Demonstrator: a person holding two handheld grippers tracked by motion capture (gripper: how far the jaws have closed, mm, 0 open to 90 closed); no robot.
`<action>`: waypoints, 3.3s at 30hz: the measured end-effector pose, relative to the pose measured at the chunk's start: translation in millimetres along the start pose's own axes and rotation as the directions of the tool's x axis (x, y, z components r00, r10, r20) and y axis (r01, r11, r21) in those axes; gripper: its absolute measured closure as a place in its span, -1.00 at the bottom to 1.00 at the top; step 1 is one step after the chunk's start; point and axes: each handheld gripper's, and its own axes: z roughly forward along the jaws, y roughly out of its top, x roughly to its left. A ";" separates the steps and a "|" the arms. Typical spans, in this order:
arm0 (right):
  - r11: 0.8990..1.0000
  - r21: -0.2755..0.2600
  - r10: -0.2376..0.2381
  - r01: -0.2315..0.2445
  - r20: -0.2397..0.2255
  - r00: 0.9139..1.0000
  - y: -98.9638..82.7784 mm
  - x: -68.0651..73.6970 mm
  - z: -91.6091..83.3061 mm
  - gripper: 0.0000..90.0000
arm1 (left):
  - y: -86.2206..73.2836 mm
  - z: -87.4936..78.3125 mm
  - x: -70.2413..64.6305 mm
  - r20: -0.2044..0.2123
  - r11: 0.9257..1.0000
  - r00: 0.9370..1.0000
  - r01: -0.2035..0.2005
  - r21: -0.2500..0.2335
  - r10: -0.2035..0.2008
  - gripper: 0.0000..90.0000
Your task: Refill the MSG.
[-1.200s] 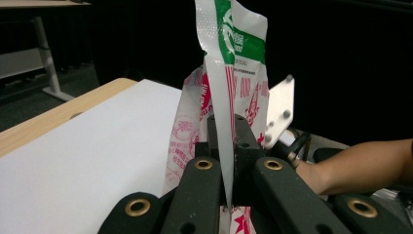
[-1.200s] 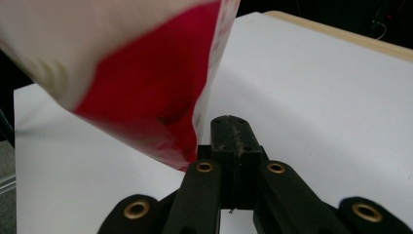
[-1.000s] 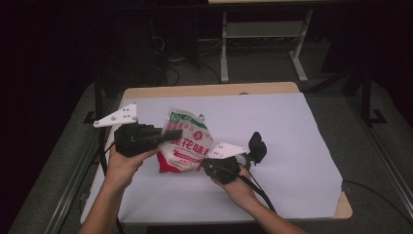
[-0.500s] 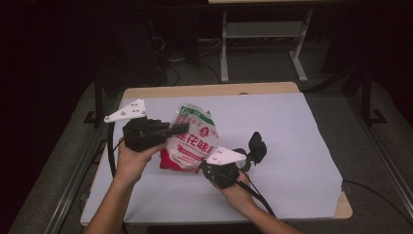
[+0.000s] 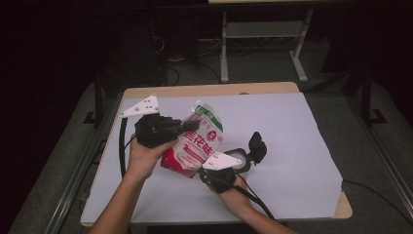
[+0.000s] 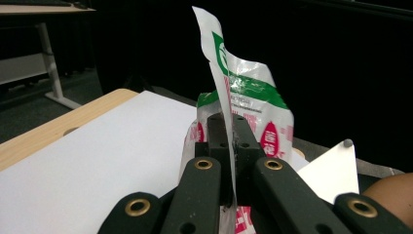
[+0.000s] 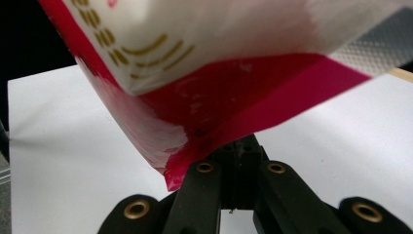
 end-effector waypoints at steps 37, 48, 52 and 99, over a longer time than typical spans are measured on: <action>1.000 0.023 0.018 -0.017 -0.040 0.999 -9.3 3.4 -2.0 1.00 | 4.8 44.6 -0.4 -0.007 0.993 1.000 -0.012 0.118 0.013 1.00; 1.000 0.016 0.008 -0.007 -0.048 0.999 -8.7 4.5 -5.4 1.00 | 12.4 58.1 -2.7 0.029 0.983 0.999 -0.038 0.181 0.033 1.00; 1.000 0.010 0.014 -0.014 -0.042 0.999 -7.6 2.3 -7.1 1.00 | 17.2 63.1 -2.2 0.044 0.980 0.998 -0.044 0.193 0.036 1.00; 0.997 -0.009 0.071 -0.071 -0.002 0.997 -8.9 -6.3 -7.8 1.00 | 23.7 94.6 1.1 0.044 0.971 0.998 -0.044 0.236 0.034 1.00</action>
